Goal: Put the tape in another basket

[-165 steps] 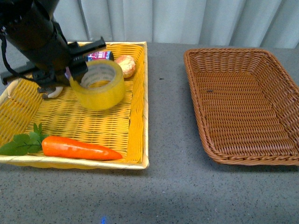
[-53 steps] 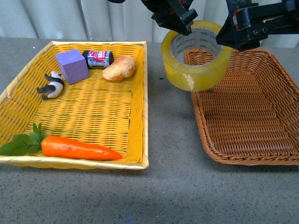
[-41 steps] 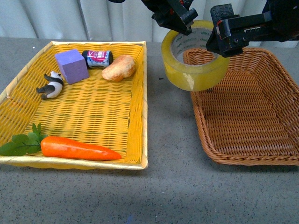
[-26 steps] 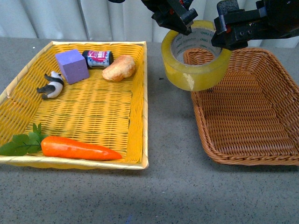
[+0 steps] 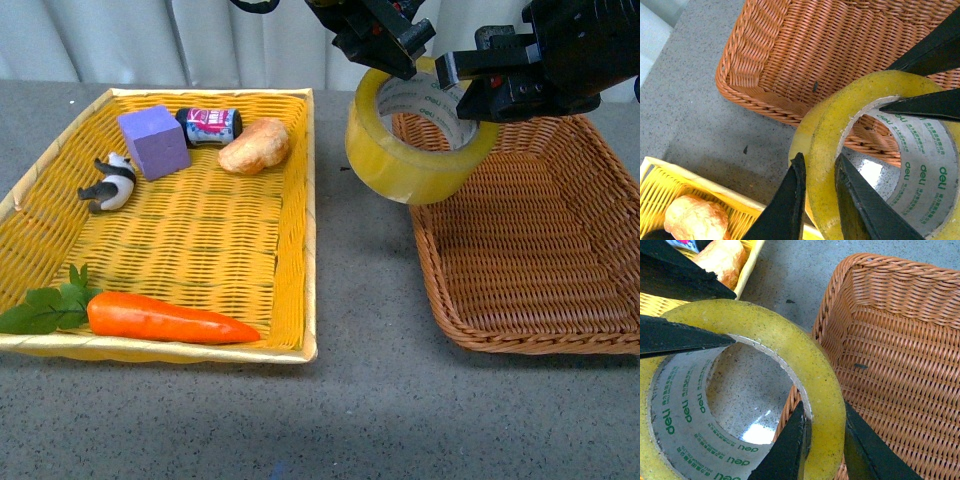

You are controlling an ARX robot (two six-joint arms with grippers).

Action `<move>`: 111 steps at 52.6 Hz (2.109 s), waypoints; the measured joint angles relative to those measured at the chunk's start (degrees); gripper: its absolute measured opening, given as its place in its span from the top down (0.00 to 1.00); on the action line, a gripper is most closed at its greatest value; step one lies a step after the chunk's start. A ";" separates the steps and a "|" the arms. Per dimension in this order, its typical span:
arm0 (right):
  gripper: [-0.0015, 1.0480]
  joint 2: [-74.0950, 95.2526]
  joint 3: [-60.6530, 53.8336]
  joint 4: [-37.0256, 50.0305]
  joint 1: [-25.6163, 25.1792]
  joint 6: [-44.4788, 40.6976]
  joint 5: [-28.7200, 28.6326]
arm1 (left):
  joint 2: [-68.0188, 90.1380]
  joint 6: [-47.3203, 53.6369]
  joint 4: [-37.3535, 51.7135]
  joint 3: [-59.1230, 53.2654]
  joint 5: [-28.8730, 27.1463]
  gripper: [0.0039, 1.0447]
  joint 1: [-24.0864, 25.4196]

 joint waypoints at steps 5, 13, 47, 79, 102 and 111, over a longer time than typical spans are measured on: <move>0.86 0.48 0.96 0.28 -1.29 -0.07 0.87 | -0.39 -5.62 4.90 -0.92 -1.62 0.81 -0.52; 0.86 2.91 0.46 0.24 -5.07 -1.44 2.64 | -4.48 -13.70 11.15 -2.43 -4.31 0.48 2.43; 0.82 11.80 -1.64 3.82 -13.20 -2.84 2.29 | -8.04 -30.60 36.17 -21.14 -30.99 0.06 13.18; 0.92 -1.05 -35.26 80.30 -14.40 1.40 7.10 | -29.05 -38.75 84.61 -64.06 -24.37 0.76 16.92; 0.99 -44.65 -61.70 60.61 -14.34 1.73 7.06 | -64.11 -39.50 76.56 -93.94 -25.62 0.96 15.21; 0.99 -65.77 -65.68 43.32 -14.34 1.79 6.91 | -80.04 -39.50 69.11 -102.62 -27.06 0.96 13.94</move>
